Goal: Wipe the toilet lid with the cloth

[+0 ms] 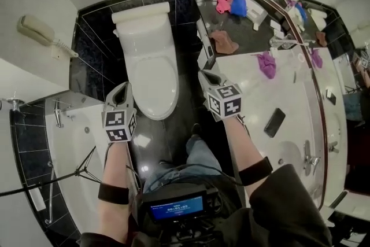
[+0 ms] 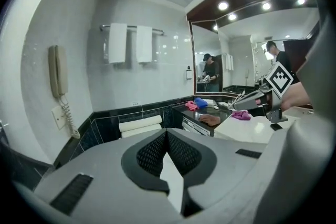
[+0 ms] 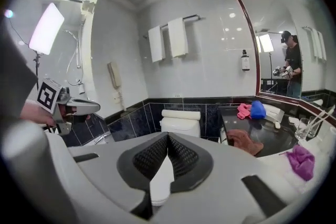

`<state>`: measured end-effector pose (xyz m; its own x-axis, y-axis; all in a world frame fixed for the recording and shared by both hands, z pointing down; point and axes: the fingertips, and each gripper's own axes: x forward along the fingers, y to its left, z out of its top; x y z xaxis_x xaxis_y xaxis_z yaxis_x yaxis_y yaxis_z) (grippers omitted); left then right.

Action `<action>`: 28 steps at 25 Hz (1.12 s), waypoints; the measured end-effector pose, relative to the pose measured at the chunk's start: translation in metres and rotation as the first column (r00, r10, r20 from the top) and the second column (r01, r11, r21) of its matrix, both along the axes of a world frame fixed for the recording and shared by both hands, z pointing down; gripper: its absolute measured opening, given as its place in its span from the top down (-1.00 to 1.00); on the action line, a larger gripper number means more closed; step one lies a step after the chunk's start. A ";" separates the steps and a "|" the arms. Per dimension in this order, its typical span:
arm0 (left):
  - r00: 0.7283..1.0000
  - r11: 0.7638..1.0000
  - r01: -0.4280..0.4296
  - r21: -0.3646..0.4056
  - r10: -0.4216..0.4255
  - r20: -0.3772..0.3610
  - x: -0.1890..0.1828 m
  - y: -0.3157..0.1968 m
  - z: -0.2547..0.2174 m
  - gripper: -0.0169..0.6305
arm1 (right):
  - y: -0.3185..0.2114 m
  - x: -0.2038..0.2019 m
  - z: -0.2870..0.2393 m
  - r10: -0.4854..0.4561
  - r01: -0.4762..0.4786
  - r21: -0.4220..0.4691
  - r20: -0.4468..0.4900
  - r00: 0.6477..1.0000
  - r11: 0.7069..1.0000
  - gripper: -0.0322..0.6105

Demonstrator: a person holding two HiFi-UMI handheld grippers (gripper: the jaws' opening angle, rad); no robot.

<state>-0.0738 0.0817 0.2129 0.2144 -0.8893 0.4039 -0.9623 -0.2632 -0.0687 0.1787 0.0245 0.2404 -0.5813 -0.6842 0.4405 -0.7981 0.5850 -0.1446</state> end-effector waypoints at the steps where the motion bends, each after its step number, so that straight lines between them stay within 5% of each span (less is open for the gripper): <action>1: 1.000 1.000 -0.001 -0.001 0.001 -0.006 -0.005 0.011 -0.001 0.88 | 0.014 -0.008 -0.005 -0.005 0.005 0.001 0.017 1.000 1.000 0.85; 14: 0.998 0.999 0.044 0.000 -0.044 -0.054 -0.042 0.086 -0.011 0.88 | 0.093 -0.042 -0.029 -0.019 0.019 0.000 0.058 0.998 1.000 0.85; 28: 0.996 0.998 0.065 0.024 -0.063 -0.055 -0.054 0.105 -0.024 0.88 | 0.100 -0.064 -0.046 -0.067 0.067 0.033 0.024 0.997 0.997 0.86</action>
